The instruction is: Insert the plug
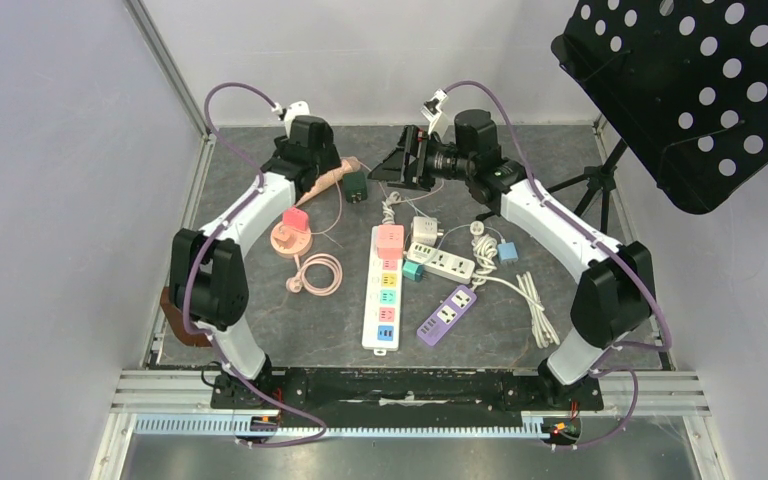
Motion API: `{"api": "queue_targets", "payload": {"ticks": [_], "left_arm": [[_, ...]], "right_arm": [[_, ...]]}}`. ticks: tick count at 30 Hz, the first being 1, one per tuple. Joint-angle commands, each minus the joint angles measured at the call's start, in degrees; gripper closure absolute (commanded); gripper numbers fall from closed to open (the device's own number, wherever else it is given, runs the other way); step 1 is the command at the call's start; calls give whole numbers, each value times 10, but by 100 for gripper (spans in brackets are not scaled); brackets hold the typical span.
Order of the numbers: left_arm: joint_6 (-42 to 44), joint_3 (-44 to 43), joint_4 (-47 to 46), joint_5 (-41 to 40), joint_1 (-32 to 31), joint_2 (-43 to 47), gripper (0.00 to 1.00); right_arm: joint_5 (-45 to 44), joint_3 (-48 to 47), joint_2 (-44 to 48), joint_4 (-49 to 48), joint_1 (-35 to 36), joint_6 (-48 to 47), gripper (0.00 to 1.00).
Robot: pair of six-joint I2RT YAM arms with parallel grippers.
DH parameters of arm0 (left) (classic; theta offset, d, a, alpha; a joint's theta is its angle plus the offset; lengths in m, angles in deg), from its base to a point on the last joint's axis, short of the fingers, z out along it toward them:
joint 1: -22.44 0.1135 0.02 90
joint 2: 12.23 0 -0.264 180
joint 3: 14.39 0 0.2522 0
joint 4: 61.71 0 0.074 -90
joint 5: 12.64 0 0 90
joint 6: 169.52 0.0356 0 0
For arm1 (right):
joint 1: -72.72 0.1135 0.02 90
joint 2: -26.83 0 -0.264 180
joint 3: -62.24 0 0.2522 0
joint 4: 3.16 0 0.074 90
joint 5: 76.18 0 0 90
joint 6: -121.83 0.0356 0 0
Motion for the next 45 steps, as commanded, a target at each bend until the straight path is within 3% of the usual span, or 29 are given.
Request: {"api": "queue_targets", "payload": {"ticks": [1, 3, 6, 9, 16, 32, 38, 41, 45], "left_arm": [[8, -73, 64, 32, 13, 7, 24], [42, -85, 41, 147, 10, 11, 29], [20, -86, 11, 271, 10, -1, 32], [-22, -97, 7, 347, 9, -45, 40], [-73, -127, 67, 272, 11, -124, 39], [23, -183, 73, 168, -11, -233, 30], [21, -248, 141, 125, -22, -286, 27], [19, -252, 145, 121, -22, -288, 44], [25, -238, 134, 129, -23, -256, 79]], "right_arm": [[-10, -33, -16, 4, -6, -14, 13], [-15, -36, -20, 11, -10, -16, 14], [-50, -28, -8, 33, -24, -29, 16], [-103, -28, 4, 63, -40, -49, 16], [-127, -43, 4, 87, -57, -60, 17], [-114, -42, -19, 87, -64, -51, 17], [-111, -43, -28, 85, -64, -48, 16], [-110, -49, -32, 85, -64, -48, 16], [-103, -55, -32, 90, -66, -56, 16]]}}
